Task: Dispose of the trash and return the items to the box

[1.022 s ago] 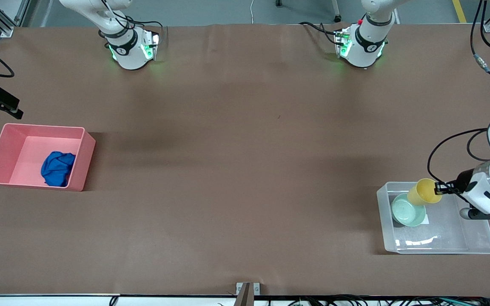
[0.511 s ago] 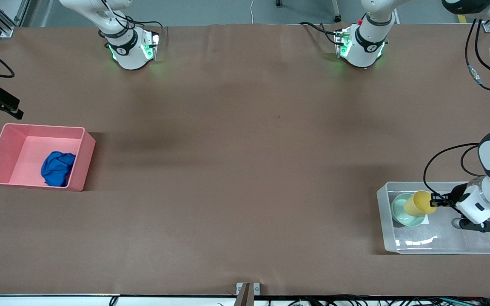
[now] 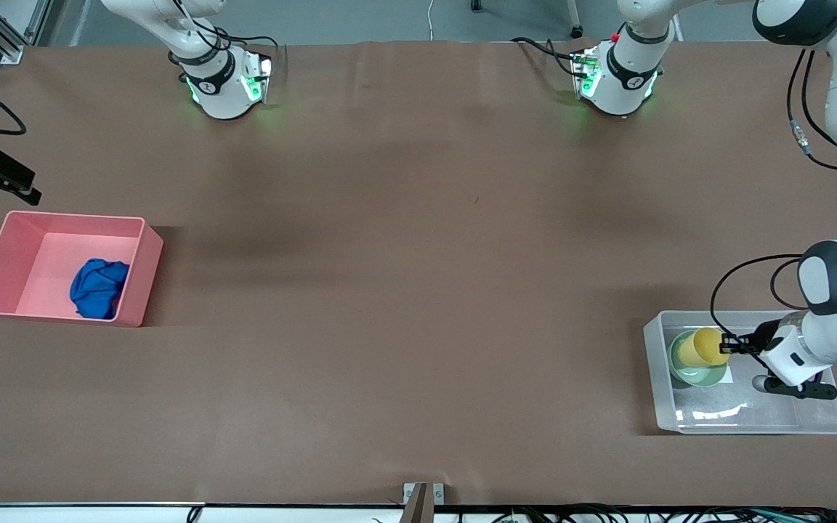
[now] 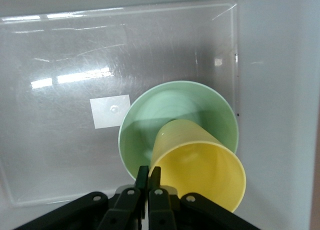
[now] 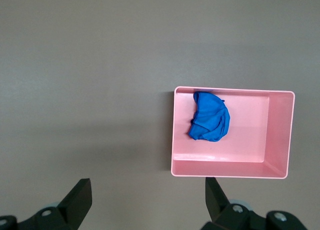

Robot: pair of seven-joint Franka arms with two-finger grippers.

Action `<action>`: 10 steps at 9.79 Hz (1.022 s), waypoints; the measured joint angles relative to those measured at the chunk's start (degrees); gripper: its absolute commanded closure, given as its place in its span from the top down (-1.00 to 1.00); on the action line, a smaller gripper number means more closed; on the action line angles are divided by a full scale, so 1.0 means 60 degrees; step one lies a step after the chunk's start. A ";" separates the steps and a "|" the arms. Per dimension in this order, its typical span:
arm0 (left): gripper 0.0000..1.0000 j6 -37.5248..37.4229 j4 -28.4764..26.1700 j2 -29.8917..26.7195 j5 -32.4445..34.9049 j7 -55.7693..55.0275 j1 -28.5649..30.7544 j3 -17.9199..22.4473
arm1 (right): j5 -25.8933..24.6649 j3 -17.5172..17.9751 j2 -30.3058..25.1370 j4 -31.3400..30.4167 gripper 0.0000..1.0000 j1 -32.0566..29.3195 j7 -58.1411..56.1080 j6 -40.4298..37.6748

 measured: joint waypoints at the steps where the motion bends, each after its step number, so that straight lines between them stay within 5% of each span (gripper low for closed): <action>1: 0.19 0.0042 0.0001 0.0052 0.0004 0.0001 -0.0015 0.0092 | 0.0000 -0.0002 0.0002 0.0000 1.00 0.0000 0.0001 -0.0004; 3: 0.91 0.0050 0.0079 0.0050 0.0208 0.0020 -0.0021 0.0166 | 0.0000 -0.0004 0.0007 -0.0001 1.00 0.0000 0.0003 -0.0010; 7: 1.00 -0.0326 0.0293 -0.0622 0.0284 0.0021 -0.0036 0.0028 | 0.0000 -0.0013 0.0016 -0.0005 1.00 -0.0001 0.0006 -0.0011; 10: 1.00 -0.2128 0.0386 -0.2172 0.0271 -0.1114 -0.0033 -0.0732 | 0.0000 -0.0014 0.0023 -0.0010 1.00 -0.0001 0.0007 -0.0012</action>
